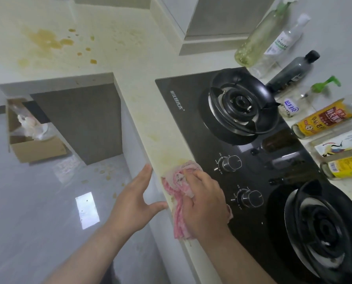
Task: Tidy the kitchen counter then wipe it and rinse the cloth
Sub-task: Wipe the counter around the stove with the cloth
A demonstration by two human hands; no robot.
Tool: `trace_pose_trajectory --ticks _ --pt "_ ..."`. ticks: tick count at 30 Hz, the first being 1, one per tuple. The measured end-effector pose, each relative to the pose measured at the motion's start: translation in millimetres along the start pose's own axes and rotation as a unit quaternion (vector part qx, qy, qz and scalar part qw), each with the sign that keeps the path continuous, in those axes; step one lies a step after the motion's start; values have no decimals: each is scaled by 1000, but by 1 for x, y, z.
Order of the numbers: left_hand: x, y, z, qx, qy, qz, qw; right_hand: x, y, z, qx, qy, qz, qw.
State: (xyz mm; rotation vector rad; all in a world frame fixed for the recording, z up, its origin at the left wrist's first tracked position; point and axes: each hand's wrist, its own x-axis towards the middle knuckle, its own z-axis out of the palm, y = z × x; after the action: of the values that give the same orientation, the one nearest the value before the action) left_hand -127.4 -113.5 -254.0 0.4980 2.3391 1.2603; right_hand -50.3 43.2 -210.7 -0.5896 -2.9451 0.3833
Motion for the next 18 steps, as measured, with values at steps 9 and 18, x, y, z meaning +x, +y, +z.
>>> trace_pose_trajectory --ticks 9,18 --pt "1 -5 -2 -27 3 3 1000 10 1 5 36 -22 -11 999" --pt "2 -9 -1 -42 -7 -1 999 -33 23 -2 62 -4 -34 997"
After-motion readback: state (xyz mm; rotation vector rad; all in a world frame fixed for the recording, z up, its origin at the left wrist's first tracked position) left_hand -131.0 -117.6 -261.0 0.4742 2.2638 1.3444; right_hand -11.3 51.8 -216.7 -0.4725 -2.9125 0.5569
